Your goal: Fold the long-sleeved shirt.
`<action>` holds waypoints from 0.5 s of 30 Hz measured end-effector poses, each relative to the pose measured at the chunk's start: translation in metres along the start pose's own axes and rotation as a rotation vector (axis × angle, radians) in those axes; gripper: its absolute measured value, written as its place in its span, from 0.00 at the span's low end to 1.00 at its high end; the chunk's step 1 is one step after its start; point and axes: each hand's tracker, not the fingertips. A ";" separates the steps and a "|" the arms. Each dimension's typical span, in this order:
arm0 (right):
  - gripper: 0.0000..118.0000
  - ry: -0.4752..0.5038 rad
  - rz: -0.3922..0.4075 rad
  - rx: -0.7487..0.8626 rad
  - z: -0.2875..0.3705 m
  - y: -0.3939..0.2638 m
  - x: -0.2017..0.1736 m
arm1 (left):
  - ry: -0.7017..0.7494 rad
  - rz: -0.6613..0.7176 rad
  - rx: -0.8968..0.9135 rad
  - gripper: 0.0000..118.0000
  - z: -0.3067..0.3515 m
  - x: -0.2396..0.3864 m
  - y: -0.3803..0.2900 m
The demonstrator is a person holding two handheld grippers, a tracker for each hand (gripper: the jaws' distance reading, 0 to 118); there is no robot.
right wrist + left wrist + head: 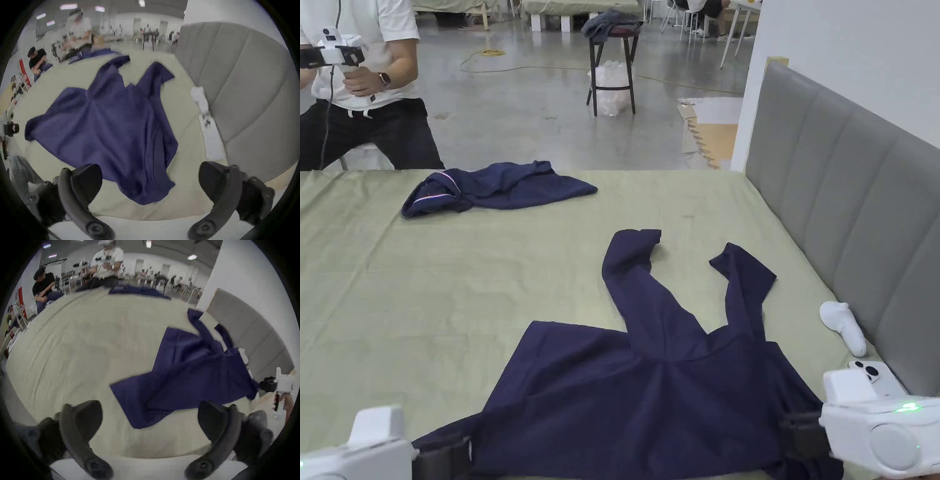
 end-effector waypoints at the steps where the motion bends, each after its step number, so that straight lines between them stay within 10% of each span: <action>1: 0.80 0.003 -0.020 0.003 0.005 0.007 -0.001 | 0.007 0.007 -0.010 0.74 0.003 0.001 0.008; 3: 0.00 0.010 -0.023 0.005 0.017 0.016 0.000 | 0.015 0.036 -0.008 0.06 0.008 0.001 0.022; 6: 0.02 -0.013 -0.006 0.050 0.022 0.024 -0.003 | 0.094 -0.003 0.031 0.05 0.000 0.004 0.034; 8: 0.02 0.021 -0.010 0.035 0.024 0.027 -0.004 | 0.094 -0.011 0.014 0.28 -0.010 -0.001 0.040; 10: 0.02 0.047 -0.022 0.029 0.021 0.024 -0.006 | 0.103 0.018 0.000 0.87 -0.026 -0.007 0.045; 15: 0.02 0.047 0.011 -0.013 0.009 0.019 -0.011 | 0.073 0.036 -0.100 0.86 -0.073 -0.021 0.033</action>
